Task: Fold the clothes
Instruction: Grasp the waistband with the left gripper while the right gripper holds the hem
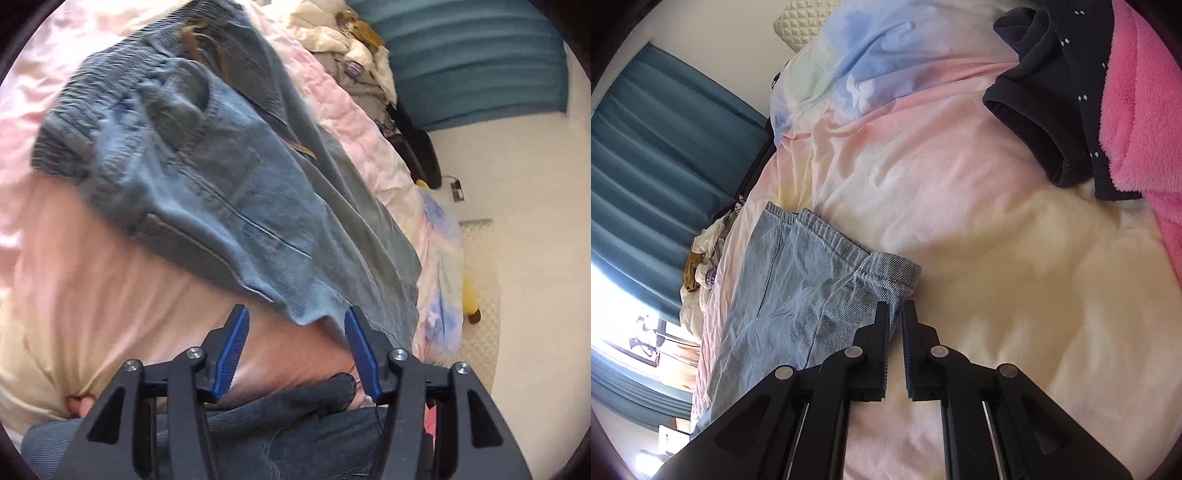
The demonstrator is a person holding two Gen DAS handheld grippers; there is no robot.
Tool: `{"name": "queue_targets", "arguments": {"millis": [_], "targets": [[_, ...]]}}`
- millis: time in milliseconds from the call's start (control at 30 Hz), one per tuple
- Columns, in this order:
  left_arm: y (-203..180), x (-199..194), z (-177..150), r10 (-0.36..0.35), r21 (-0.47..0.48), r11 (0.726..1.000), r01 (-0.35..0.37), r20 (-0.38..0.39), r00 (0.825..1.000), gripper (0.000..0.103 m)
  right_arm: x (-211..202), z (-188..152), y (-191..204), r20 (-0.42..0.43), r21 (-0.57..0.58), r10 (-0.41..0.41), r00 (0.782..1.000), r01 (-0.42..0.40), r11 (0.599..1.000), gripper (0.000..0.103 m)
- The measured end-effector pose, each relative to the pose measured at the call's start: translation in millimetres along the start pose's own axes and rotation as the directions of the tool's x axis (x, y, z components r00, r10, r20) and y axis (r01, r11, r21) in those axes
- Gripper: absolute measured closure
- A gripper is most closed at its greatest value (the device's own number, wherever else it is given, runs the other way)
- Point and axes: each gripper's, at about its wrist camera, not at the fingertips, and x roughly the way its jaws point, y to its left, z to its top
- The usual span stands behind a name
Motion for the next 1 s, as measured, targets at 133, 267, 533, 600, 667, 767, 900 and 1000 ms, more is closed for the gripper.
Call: {"name": "queue_targets", "arguments": {"millis": [133, 267, 533, 600, 667, 767, 900, 1000], "targets": [[60.8, -15.4, 19.1, -0.021, -0.221, 0.975, 0.024, 0.020, 1.000, 0.048, -1.4, -6.7, -1.7, -0.014, 0.028, 0.014, 1.000, -0.014, 1.000, 0.087], [111.2, -8.6, 33.5, -0.065, -0.412, 0.908, 0.078, 0.045, 0.997, 0.048, 2.6, -15.1, -6.3, -0.049, 0.098, 0.045, 0.998, -0.040, 0.994, 0.077], [139.5, 15.4, 70.2, -0.139, -0.454, 0.873, 0.177, 0.116, 0.983, 0.048, 20.1, -29.1, -5.5, -0.086, 0.192, 0.092, 0.992, -0.074, 0.979, 0.059], [138.9, 18.9, 73.6, -0.139, -0.445, 0.877, 0.180, 0.125, 0.982, 0.054, 24.3, -28.4, -3.0, -0.075, 0.195, 0.081, 0.994, -0.065, 0.979, 0.059], [133.6, 18.5, 74.9, -0.106, -0.412, 0.899, 0.151, 0.130, 0.986, 0.070, 25.8, -26.5, 0.5, -0.047, 0.204, 0.083, 0.995, -0.071, 0.976, 0.059], [124.6, 8.4, 75.1, -0.081, -0.370, 0.918, 0.142, 0.175, 0.981, 0.084, 22.4, -23.1, 7.2, 0.007, 0.218, 0.096, 0.995, -0.095, 0.971, 0.061], [114.0, -24.2, 76.3, -0.071, -0.321, 0.933, 0.164, 0.280, 0.957, 0.089, 21.7, -17.6, 17.4, 0.055, 0.211, 0.081, 0.995, -0.091, 0.973, 0.069], [113.2, -45.5, 80.7, -0.082, -0.305, 0.935, 0.179, 0.306, 0.949, 0.090, 23.8, -12.2, 22.3, 0.062, 0.192, 0.069, 0.996, -0.079, 0.978, 0.097]]}}
